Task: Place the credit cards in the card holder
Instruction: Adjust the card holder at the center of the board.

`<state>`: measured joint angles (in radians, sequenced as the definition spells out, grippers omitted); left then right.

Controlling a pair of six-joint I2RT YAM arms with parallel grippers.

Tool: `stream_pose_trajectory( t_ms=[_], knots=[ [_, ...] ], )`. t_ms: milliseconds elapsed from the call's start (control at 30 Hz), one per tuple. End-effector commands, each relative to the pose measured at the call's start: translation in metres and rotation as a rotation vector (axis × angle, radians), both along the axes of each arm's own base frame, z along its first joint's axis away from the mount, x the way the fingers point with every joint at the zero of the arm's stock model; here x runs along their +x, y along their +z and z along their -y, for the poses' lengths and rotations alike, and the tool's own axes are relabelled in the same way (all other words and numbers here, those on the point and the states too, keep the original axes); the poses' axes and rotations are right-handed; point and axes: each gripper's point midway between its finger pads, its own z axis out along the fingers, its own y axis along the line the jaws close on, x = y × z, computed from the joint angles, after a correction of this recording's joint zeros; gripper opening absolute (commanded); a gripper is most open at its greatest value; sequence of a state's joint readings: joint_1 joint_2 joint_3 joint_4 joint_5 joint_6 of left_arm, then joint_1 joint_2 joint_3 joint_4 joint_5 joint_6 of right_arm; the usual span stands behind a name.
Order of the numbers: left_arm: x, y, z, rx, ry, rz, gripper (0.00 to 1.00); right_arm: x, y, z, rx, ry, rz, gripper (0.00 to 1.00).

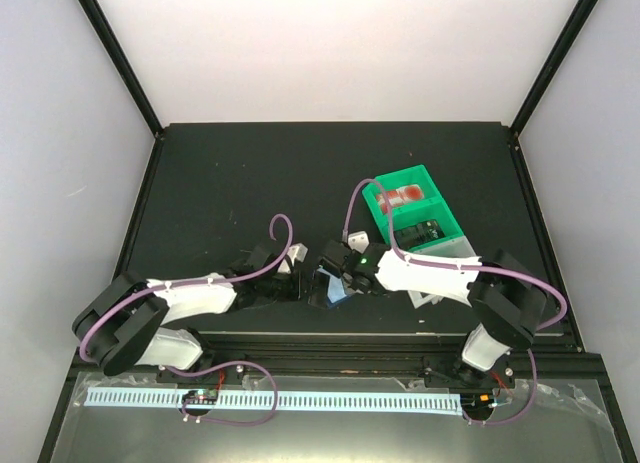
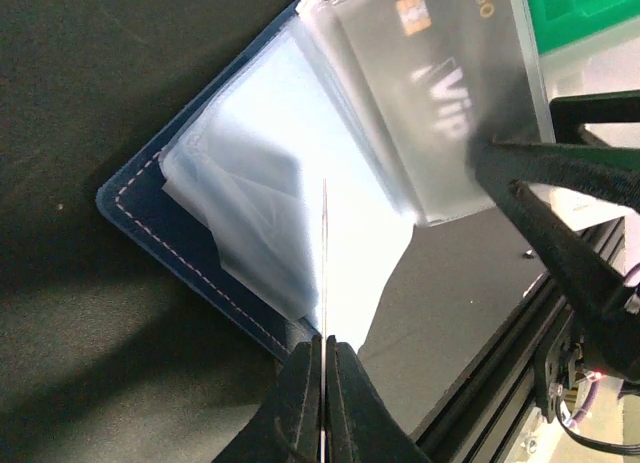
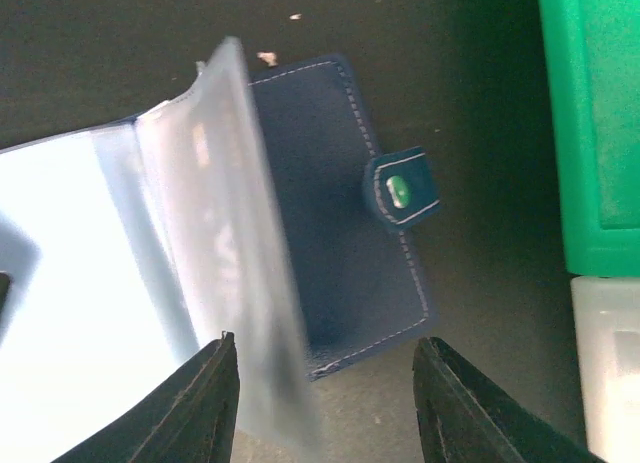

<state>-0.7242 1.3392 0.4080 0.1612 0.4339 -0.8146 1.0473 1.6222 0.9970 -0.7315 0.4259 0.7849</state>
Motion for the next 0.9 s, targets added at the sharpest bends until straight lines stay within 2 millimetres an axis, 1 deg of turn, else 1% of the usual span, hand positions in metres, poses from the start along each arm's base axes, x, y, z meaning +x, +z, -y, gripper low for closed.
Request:
stream_pose_trajectory(
  t_ms=[0, 167, 267, 300, 367, 400, 433, 533, 600, 700, 867],
  knots=[
    [0.009, 0.007, 0.003, 0.016, 0.003, 0.037, 0.02, 0.016, 0.006, 0.016, -0.085, -0.054, 0.072, 0.5],
    [0.009, 0.009, 0.001, 0.028, 0.011, 0.046, 0.01, 0.025, -0.017, 0.011, -0.059, -0.036, 0.017, 0.5],
    [0.011, 0.014, 0.0, 0.027, 0.017, 0.06, 0.02, 0.029, -0.024, 0.006, -0.005, -0.022, -0.014, 0.5],
    [0.011, 0.017, 0.0, 0.024, 0.019, 0.067, 0.01, 0.031, -0.025, 0.005, 0.011, -0.018, -0.025, 0.49],
    [0.012, 0.017, -0.001, 0.032, 0.024, 0.071, 0.01, 0.035, -0.019, 0.005, 0.036, -0.019, -0.02, 0.47],
    [0.014, 0.024, -0.002, 0.022, 0.03, 0.09, 0.02, 0.039, -0.016, 0.005, 0.052, -0.016, -0.016, 0.47],
    [0.015, 0.027, -0.002, 0.02, 0.035, 0.098, 0.01, 0.041, -0.015, 0.004, 0.072, -0.011, -0.023, 0.45],
    [0.018, 0.031, -0.003, 0.024, 0.046, 0.111, 0.02, 0.043, -0.019, -0.002, 0.143, 0.01, -0.08, 0.38],
    [0.019, 0.032, -0.004, 0.027, 0.052, 0.114, 0.02, 0.044, -0.024, -0.004, 0.153, 0.018, -0.099, 0.35],
    [0.019, 0.033, -0.006, 0.031, 0.062, 0.12, 0.02, 0.045, -0.031, 0.0, 0.132, 0.009, -0.11, 0.35],
    [0.019, 0.034, -0.009, 0.038, 0.07, 0.129, 0.02, 0.051, -0.04, 0.021, 0.091, -0.041, -0.11, 0.43]
  ],
)
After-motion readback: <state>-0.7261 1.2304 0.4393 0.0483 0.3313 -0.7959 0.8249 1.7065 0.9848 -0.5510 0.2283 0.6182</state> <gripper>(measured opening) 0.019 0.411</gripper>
